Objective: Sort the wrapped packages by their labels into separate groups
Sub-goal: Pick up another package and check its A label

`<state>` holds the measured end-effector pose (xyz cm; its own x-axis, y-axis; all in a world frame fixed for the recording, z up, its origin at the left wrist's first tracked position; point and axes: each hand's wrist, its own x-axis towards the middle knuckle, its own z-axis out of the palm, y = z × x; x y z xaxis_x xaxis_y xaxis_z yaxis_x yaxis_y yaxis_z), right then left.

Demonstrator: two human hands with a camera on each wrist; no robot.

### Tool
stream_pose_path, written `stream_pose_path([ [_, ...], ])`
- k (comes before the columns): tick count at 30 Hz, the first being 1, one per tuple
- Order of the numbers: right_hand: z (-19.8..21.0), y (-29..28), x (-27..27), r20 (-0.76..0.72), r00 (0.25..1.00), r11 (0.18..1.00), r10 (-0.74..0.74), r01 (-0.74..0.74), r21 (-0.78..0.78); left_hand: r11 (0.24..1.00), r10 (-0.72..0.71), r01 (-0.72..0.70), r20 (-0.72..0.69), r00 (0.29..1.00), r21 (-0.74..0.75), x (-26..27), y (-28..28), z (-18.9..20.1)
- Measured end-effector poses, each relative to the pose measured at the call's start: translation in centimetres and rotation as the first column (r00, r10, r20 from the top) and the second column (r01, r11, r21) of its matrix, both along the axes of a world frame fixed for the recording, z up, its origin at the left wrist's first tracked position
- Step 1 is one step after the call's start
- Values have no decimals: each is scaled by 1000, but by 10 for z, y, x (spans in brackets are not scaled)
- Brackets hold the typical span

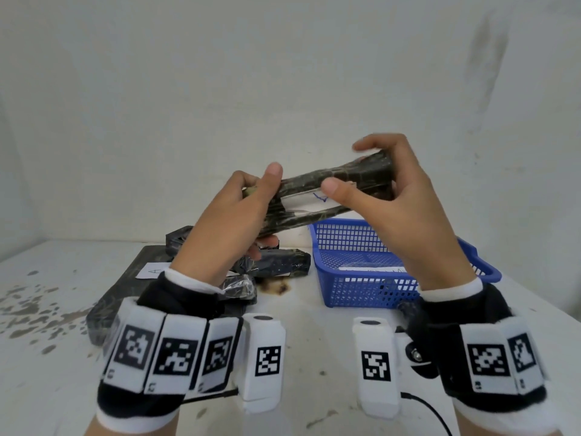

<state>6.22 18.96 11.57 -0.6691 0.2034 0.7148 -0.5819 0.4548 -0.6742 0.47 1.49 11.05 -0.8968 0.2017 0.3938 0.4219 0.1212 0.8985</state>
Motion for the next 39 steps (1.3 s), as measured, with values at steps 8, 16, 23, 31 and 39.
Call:
stream_pose_path([
  [8, 5, 3, 4, 56, 998, 997, 17, -12, -80, 976, 1, 6, -33, 999, 218, -1, -7, 8],
  [16, 5, 3, 1, 68, 997, 989, 34, -23, -144, 967, -4, 21, -68, 998, 254, -3, -8, 10],
  [23, 5, 1, 4, 46, 999, 993, 1, 4, -121, 986, -16, 27, -70, 997, 164, 0, -4, 8],
  [31, 4, -2, 4, 20, 1000, 996, -4, 5, -86, 995, 17, -7, -96, 995, 99, 7, -2, 6],
  [39, 2, -5, 4, 45, 999, 998, -20, 22, -63, 977, -43, 60, -87, 995, 205, 12, -4, 9],
])
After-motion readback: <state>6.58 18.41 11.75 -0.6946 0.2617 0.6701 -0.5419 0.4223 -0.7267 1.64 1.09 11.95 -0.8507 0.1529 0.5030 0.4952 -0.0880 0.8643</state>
